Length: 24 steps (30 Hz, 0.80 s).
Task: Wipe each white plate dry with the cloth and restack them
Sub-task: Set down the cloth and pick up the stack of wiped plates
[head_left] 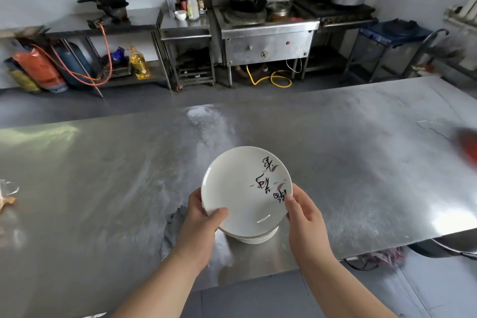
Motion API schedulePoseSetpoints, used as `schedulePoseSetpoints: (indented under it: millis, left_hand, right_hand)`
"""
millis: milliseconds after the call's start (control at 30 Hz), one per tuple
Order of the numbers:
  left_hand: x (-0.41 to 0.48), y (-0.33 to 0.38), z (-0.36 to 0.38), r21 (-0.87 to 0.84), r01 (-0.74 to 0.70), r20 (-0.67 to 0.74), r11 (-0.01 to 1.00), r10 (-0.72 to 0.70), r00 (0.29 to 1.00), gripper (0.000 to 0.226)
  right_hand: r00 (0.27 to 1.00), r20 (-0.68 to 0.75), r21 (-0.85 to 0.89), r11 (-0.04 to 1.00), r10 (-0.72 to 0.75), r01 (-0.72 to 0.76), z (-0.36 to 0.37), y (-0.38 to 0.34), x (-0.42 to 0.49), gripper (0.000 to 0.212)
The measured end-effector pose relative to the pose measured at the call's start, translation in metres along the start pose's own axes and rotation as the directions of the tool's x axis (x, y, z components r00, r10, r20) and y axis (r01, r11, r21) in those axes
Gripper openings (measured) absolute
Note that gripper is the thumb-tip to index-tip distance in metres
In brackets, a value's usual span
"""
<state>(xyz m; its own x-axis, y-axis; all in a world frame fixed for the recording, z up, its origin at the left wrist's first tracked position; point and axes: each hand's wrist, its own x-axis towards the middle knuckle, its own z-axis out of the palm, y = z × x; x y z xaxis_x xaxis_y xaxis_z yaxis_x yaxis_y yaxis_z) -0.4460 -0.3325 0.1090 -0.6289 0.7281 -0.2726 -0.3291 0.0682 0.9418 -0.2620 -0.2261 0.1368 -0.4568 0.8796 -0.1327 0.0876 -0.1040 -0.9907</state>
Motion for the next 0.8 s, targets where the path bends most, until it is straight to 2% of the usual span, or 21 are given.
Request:
schedulePoseSetpoints:
  millis: [167, 367, 500, 667, 800]
  left_hand:
    - [-0.041, -0.014, -0.026, 0.077, -0.007, -0.025, 0.997, 0.009, 1.0, 0.076]
    - [-0.097, -0.025, -0.063, 0.135, 0.049, -0.144, 0.99, -0.029, 0.989, 0.065]
    - [-0.132, -0.022, -0.088, 0.107, 0.07, -0.154, 0.992, -0.053, 0.987, 0.067]
    - [-0.173, -0.024, -0.137, 0.049, 0.079, -0.1, 0.996, -0.074, 0.992, 0.063]
    - [-0.197, -0.027, -0.184, 0.037, 0.06, -0.079, 0.997, -0.057, 0.995, 0.075]
  right_hand:
    - [0.996, 0.069, -0.01, 0.999, 0.048, -0.047, -0.003, 0.002, -0.028, 0.039]
    - [0.973, 0.2, 0.042, 0.991, 0.114, -0.125, 0.016, 0.024, -0.066, 0.047]
    - [0.961, 0.244, 0.06, 0.987, 0.131, -0.15, 0.037, 0.031, -0.096, 0.058]
    - [0.953, 0.27, 0.019, 0.989, 0.135, -0.146, 0.069, 0.042, -0.135, 0.051]
    - [0.951, 0.263, 0.008, 0.985, 0.164, -0.172, 0.104, 0.062, -0.163, 0.054]
